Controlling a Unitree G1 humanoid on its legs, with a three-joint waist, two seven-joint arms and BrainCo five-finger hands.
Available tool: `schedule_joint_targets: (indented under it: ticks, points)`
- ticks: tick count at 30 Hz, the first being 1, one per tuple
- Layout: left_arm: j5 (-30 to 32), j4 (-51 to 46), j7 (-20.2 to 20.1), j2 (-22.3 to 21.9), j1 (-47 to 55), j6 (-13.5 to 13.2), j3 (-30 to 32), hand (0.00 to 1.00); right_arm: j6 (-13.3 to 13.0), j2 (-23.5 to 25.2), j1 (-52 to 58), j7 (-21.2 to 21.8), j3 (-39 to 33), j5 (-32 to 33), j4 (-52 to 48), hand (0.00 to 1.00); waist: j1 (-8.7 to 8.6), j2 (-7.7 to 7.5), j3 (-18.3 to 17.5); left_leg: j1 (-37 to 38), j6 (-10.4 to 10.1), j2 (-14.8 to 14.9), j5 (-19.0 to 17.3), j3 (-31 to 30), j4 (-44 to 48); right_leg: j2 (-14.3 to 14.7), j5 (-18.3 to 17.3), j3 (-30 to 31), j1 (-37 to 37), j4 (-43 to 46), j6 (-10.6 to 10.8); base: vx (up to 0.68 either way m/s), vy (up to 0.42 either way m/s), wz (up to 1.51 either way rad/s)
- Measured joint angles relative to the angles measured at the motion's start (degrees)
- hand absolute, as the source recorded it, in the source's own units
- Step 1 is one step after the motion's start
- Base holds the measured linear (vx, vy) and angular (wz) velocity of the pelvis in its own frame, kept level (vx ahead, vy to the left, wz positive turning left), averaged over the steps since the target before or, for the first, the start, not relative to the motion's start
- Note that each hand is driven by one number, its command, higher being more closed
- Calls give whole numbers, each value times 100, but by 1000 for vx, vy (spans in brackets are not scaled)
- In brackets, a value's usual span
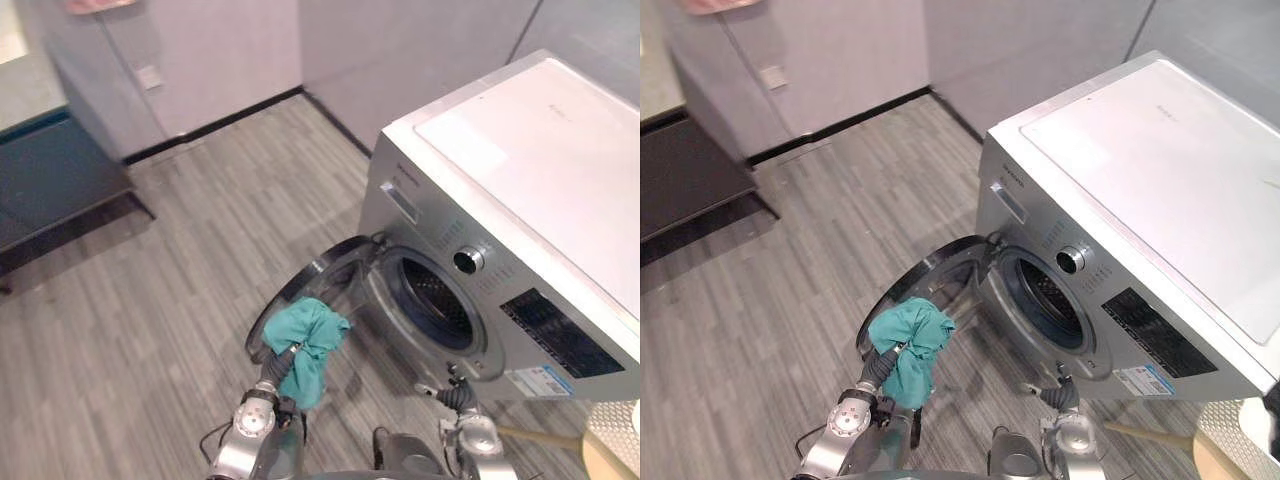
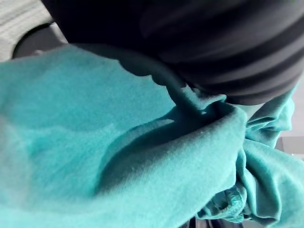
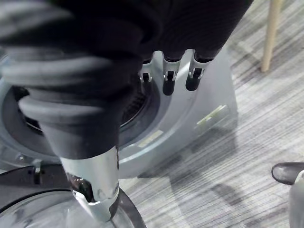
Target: Pick up the laundry basket with both hands and put the clothes into the washing machine.
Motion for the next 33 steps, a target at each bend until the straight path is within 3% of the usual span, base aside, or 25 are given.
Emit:
schedule_joint_targets:
  ticks: [2, 3, 5, 6, 7, 9, 12, 13, 16, 18, 20, 22, 23, 24, 27, 32, 33]
  points:
    - [-1, -3, 17, 62, -61, 0, 32, 100, 6, -7, -87, -2, 39, -1, 87, 0, -31, -11, -9, 13, 7, 28, 3, 413, -82, -59, 202, -215, -293, -78, 67, 42, 132, -144]
    - [-1, -5, 21, 85, -86, 3, 199, 100, 26, -12, -229, -3, 48, -2, 294, 0, -21, -6, -12, 26, 11, 168, 5, 526, -81, -59, 413, -632, -446, -166, 51, 19, 12, -155]
    - [-5, -131, 41, 141, -69, 21, 356, 100, 36, -25, -408, -45, 103, -21, 568, 0, -24, 1, -7, 237, 39, 415, -17, 1022, -183, -190, 605, -1874, -481, -259, -255, 7, -36, -150]
    - [-10, -218, 55, 188, -66, 24, 427, 100, 37, -48, -435, -66, 100, -51, 653, 0, -28, 6, -2, 411, 40, 480, -22, 1313, -281, -406, 512, -3005, -478, -158, -455, -21, -60, -119]
    - [-14, -307, 72, 198, -91, 24, 478, 100, 36, -108, -443, -65, 105, -62, 691, 0, -50, 49, 9, 519, -4, 561, -68, 1543, -260, -597, 468, -3728, -448, -51, -574, -26, -71, -106]
    - [-14, -376, 80, 208, -89, 9, 645, 100, 52, -206, -396, -68, 103, -73, 692, 0, -94, 151, -24, 626, -102, 658, -132, 1681, -291, -631, 500, -4055, -434, -54, -526, -3, -87, -80]
    - [-11, -333, 155, 141, 2, 19, 777, 100, 90, -307, -290, -71, 97, -115, 692, 0, -181, 257, -40, 590, -249, 950, -226, 1660, 100, -296, 397, -3703, -453, -94, -547, 30, -136, -63]
    - [-11, -321, 154, 126, 32, 35, 815, 100, 90, -343, -240, -75, 94, -115, 692, 0, -180, 283, -16, 336, -247, 1212, -220, 1538, 826, -184, 355, -3646, -429, -103, -585, 26, -195, -55]
    - [-23, -240, 176, 40, 40, 62, 855, 100, 95, -556, -140, -190, 86, -88, 692, 0, -177, 469, 165, -141, -213, 1610, 44, 781, 2358, 77, 314, -3477, -103, -101, -721, 65, -123, -43]
    - [-32, -163, 195, 46, 29, 110, 868, 100, 99, -598, -151, -226, 57, -12, 688, 0, -166, 407, 235, -429, -268, 1395, -70, 172, 2590, 61, 291, -3251, -71, -111, -755, 114, 0, -58]
    - [-35, -164, 296, 42, 16, 121, 876, 100, 99, -601, -156, -317, -92, 10, 685, 0, -160, 357, 272, -486, -388, 906, -359, -425, 1739, 34, 332, -3010, -74, -199, -697, 98, 59, -50]
    - [-57, -163, 320, 27, 37, 130, 883, 100, 88, -584, -155, -332, -186, 14, 682, 0, -147, 381, 262, -288, -478, 634, -231, -753, 592, 62, 320, -2876, -145, -152, -593, 124, 155, -50]
    - [-59, -141, 347, 60, 33, 130, 891, 100, 82, -558, -201, -336, -198, 13, 705, 0, -115, 384, 278, -215, -410, 567, -103, -775, 325, 66, 274, -2693, -264, 18, -484, 167, 190, -61]
    - [-66, -78, 408, 111, -11, 156, 898, 100, 65, -444, -193, -340, -191, 15, 676, 0, -69, 217, 323, -211, -347, 467, -120, -658, 333, -46, 241, -2594, -369, 129, -379, 139, 130, -42]
    - [-109, -44, 419, 137, -247, 159, 878, 100, 63, -403, -210, -354, -196, 16, 639, 0, -141, 42, 459, -539, -221, 251, -207, -549, 691, -322, 191, -2539, -675, 431, -246, 118, 169, -3]
    - [-461, -347, 709, 157, -714, 152, 950, 100, 22, -396, -613, -470, -188, 255, 150, 0, -138, 9, 992, -1366, -67, 211, -618, -397, 2082, -616, -172, -2308, -1561, 1769, -124, -44, 124, -14]
    - [-467, -401, 820, 140, -892, 137, 1036, 100, 4, -395, -717, -558, -186, 296, 42, 0, -148, 22, 1013, -1711, -9, 266, -934, -385, 2418, -621, -401, -2246, -1939, 2135, -62, -112, 77, -9]
